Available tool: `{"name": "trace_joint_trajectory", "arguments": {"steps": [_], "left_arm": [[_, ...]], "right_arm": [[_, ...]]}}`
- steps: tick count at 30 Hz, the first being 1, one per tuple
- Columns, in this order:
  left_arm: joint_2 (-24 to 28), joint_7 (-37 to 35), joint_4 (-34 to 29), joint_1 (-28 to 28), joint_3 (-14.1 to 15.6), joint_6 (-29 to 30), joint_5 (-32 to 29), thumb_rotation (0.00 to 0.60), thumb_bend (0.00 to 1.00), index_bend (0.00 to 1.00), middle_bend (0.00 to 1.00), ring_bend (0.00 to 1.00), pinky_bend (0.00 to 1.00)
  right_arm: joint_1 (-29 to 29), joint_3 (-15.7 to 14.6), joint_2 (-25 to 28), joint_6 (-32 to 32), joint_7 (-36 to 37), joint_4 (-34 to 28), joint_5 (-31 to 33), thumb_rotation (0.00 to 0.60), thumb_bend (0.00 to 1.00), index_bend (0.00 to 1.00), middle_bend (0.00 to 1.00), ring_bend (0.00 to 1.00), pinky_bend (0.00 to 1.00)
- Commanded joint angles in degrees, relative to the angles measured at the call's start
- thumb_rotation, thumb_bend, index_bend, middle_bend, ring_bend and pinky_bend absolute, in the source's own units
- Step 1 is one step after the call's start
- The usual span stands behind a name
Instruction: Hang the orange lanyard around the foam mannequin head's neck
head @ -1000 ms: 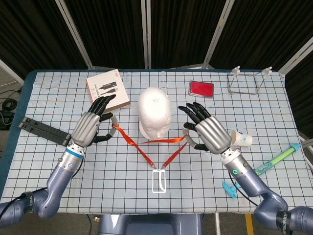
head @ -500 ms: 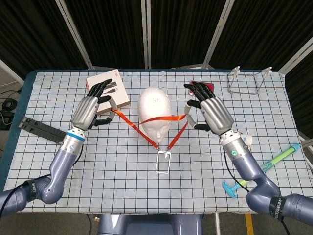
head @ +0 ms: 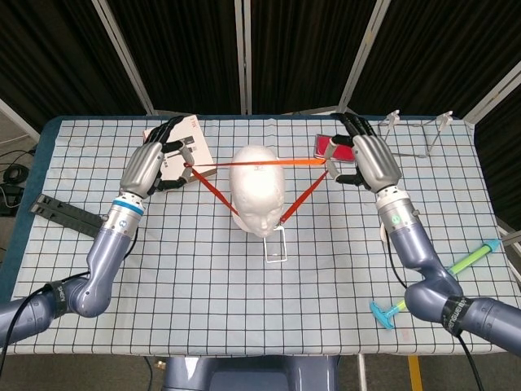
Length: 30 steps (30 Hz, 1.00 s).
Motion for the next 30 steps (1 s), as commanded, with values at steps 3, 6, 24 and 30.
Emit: {"name": "trace_joint_trajectory", "arguments": {"steps": [3, 6, 24, 30], "left_arm": [[-1.4, 1.7, 3.1, -2.7, -0.8, -2.2, -4.9, 0.600, 0.51, 0.69, 0.00, 0.00, 0.00], [-2.3, 3.2, 5.2, -4.4, -0.9, -3.1, -6.8, 0.600, 0.51, 0.68, 0.00, 0.00, 0.00], [-7.3, -6.8, 20.0, -6.8, -0.3, -9.9, -2.9, 0.600, 0.00, 0.00, 0.00, 0.00, 0.00], [-4.9, -8.3, 17.8, -4.9, 0.5, -7.1, 1.6, 0.600, 0.00, 0.00, 0.00, 0.00, 0.00]], "right_arm": [[2.8, 0.4, -4.0, -1.7, -1.7, 5.9, 3.7, 0.600, 0.46, 0.72, 0.11, 0.00, 0.00], [4.4, 0.8, -6.5, -1.9, -2.1, 9.6, 4.9, 0.600, 0.46, 0.72, 0.11, 0.00, 0.00], [11.0, -0.5, -16.3, -4.6, -11.2, 29.6, 9.0, 0.600, 0.00, 0.00, 0.00, 0.00, 0.00], [9.3, -0.3, -13.7, -1.4, -12.1, 26.0, 7.5, 0.600, 0.02, 0.00, 0.00, 0.00, 0.00]]}}
